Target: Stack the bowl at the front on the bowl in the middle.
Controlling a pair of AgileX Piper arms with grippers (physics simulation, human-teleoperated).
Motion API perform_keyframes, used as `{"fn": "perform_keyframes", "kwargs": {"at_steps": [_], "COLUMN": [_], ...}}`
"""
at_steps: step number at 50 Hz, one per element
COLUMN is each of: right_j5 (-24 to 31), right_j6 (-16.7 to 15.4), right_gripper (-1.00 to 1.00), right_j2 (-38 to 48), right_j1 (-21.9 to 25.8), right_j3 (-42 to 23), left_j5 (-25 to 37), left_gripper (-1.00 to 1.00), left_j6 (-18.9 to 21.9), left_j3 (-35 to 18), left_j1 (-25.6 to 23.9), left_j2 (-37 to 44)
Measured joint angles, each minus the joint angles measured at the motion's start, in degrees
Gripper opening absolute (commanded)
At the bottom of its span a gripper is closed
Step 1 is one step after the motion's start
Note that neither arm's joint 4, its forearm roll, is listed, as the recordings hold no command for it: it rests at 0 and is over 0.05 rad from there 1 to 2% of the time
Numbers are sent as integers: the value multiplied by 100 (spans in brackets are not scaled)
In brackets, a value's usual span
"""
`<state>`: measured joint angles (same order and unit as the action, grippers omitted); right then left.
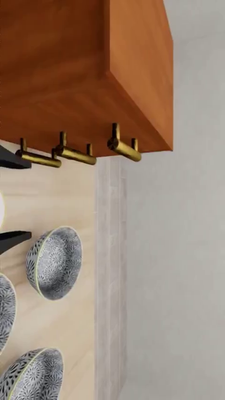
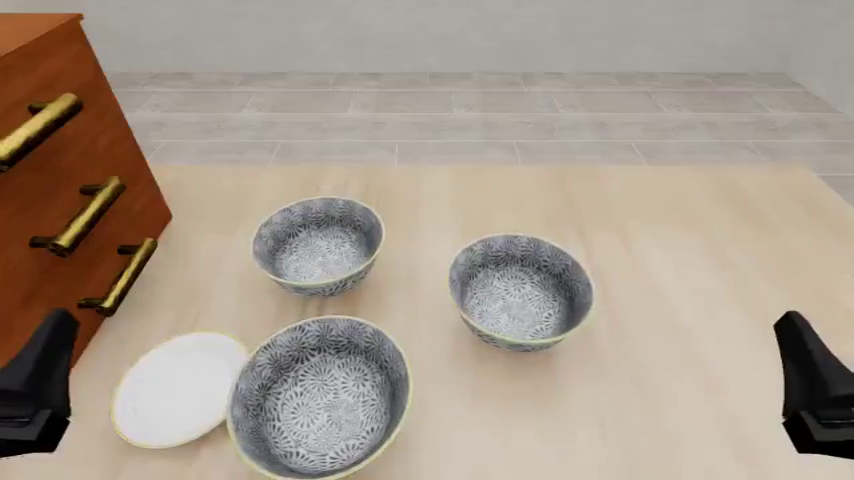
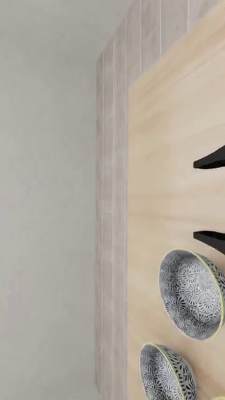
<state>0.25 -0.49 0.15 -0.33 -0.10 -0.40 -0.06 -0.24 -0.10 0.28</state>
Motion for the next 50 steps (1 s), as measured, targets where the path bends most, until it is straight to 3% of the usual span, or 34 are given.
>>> {"fn": "perform_keyframes", "kwargs": {"at_steps": [19,35,50], "right_j5": [-56,-1018,-1274], "right_j6": [57,218,207], "right_gripper": [100,100,100], "right_j2": [209,2267,4160], "right_j1": [79,721,1657], "right_j3": [-73,-673,-1696], "left_j5": [-146,-319,-413], "left_gripper": [100,100,100], "left_j6": [-11,-25,-17], "left_j3": [17,22,22], "left_j1": [50,26,2], "left_j2": [246,514,662]}}
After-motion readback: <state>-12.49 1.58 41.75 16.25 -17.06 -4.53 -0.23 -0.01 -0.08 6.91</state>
